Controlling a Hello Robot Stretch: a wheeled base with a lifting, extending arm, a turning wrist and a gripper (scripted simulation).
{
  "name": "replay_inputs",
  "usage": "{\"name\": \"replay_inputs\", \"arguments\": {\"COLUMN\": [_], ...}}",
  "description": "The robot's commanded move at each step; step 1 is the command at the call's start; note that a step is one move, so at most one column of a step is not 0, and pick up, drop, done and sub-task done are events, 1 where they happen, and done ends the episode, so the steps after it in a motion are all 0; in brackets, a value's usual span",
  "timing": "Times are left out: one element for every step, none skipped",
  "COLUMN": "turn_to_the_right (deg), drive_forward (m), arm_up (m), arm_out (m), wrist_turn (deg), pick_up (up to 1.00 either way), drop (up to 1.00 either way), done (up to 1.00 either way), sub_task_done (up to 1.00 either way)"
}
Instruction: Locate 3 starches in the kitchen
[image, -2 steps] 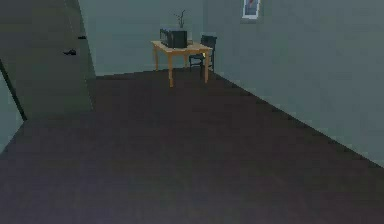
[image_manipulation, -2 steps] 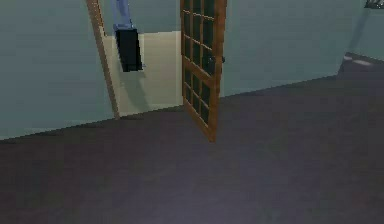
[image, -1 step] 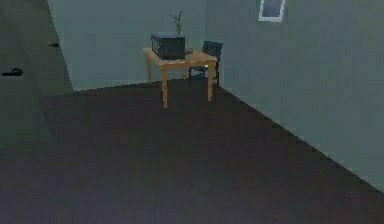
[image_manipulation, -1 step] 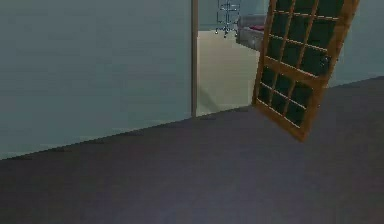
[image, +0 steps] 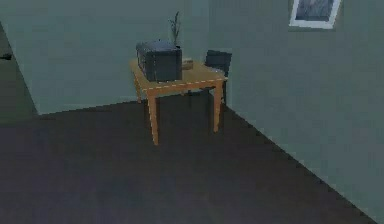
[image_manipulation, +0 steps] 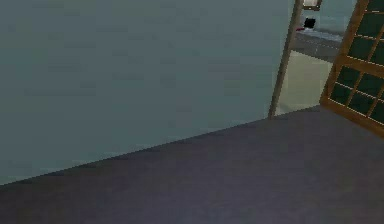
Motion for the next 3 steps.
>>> {"name": "replay_inputs", "arguments": {"turn_to_the_right": [3.0,0.0,0.0], "drive_forward": [0.00,1.00,0.40], "arm_up": [0.00,0.00,0.00], "arm_out": [0.00,0.00,0.00], "wrist_turn": [0.0,0.0,0.0], "pick_up": [0.00,0.00,0.00], "drop": [0.00,0.00,0.00], "done": [0.00,0.00,0.00], "sub_task_done": [0.00,0.00,0.00]}}
